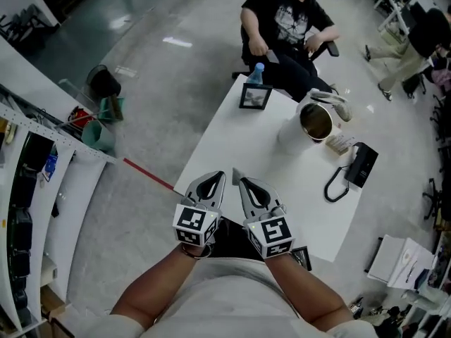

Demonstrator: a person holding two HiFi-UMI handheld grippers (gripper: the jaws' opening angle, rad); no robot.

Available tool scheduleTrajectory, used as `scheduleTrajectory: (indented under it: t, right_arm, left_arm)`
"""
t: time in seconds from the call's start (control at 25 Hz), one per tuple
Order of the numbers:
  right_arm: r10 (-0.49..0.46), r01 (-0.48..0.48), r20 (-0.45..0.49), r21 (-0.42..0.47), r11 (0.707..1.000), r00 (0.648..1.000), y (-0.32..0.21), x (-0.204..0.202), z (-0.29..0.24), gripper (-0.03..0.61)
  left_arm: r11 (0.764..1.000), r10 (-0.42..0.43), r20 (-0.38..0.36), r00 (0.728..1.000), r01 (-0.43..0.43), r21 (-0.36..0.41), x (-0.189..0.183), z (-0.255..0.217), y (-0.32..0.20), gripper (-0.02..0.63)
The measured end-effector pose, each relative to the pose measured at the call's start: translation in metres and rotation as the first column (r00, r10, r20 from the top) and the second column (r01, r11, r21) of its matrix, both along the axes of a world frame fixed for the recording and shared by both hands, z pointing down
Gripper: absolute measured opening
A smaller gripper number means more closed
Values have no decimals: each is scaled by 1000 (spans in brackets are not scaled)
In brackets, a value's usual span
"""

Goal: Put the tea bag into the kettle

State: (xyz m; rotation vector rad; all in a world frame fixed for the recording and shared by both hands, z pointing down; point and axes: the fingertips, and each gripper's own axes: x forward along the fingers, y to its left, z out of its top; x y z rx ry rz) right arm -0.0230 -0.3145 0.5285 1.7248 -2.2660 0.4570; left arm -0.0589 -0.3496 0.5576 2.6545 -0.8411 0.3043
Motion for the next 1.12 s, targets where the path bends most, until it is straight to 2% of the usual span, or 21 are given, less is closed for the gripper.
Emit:
scheduleTrajectory:
  t: [0.2, 0.36, 0.6, 0.88, 1.12]
  right_arm:
    - [106, -105, -15, 44, 994, 994, 30, 30, -30, 14]
    - [222, -221, -3, 89, 971, 975, 45, 75, -38, 14]
    - [303, -301, -2, 108, 947, 953, 76, 116, -49, 14]
    - [359, -361, 45, 140, 922, 932, 94, 164, -65, 14]
    - [345, -351, 62, 166, 922, 937, 93, 196, -74, 14]
  left_arm:
    - [995, 98, -34, 995, -98, 11, 32, -24, 24, 8]
    - [979, 197, -52, 979, -194, 62, 70, -38, 34, 9]
    - [965, 256, -68, 964, -250, 80, 103, -50, 60, 9]
    - [945, 314, -64, 947, -305, 119, 154, -72, 78, 8]
    - [942, 316, -45, 948, -308, 136, 186, -80, 81, 8]
